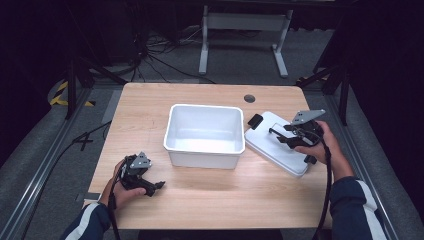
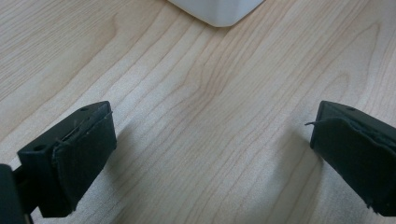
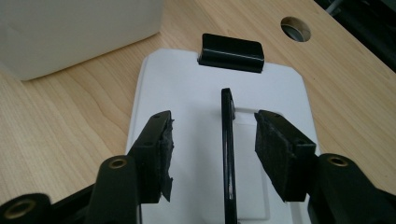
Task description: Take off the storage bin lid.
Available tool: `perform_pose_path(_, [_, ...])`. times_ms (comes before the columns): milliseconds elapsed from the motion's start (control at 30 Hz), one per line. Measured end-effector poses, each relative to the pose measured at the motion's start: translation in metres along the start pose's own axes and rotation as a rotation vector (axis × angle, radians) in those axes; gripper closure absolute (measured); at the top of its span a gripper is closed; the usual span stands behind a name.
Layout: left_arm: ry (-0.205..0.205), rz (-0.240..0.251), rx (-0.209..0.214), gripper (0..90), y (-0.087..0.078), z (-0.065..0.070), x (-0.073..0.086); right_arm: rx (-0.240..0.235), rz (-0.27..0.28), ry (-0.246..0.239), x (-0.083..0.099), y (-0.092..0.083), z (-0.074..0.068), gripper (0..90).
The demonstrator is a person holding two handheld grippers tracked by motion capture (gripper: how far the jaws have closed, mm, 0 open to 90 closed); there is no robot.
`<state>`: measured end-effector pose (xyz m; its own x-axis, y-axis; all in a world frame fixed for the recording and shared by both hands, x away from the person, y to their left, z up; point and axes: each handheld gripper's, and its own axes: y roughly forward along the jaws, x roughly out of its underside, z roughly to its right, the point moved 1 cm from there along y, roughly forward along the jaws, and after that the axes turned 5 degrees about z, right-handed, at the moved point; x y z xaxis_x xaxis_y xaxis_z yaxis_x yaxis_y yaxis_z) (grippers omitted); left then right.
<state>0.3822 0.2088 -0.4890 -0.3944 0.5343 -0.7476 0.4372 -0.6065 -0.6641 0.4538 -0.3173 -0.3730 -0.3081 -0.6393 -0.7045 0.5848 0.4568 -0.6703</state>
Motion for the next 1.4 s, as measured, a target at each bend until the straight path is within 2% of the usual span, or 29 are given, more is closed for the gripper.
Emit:
perform_pose_path(333, [0.000, 0.002, 0.007, 0.7, 0.000, -0.001, 0.000, -0.006, -0.015, -0.024, 0.000, -0.010, -0.016, 43.3])
perform_pose_path(633, [0.007, 0.001, 0.009, 0.5, 0.001, -0.001, 0.000, 0.005, 0.011, -0.025, 0.003, -0.023, -0.029, 40.1])
perform_pose_path(700, [0.003, 0.002, 0.009, 0.5, 0.001, -0.001, 0.000, -0.004, 0.025, -0.026, 0.003, -0.026, -0.031, 40.2])
perform_pose_path(967, [0.001, 0.002, 0.009, 0.5, 0.001, -0.001, 0.000, -0.017, 0.037, -0.030, 0.006, -0.027, -0.044, 40.3])
perform_pose_path(1067, [0.001, 0.002, 0.009, 0.5, 0.001, -0.001, 0.000, -0.033, 0.057, -0.037, 0.008, -0.028, -0.050, 40.4])
perform_pose_path(1400, [0.003, 0.002, 0.007, 0.5, 0.001, -0.001, 0.000, -0.050, 0.056, -0.053, 0.016, -0.026, -0.065, 37.0])
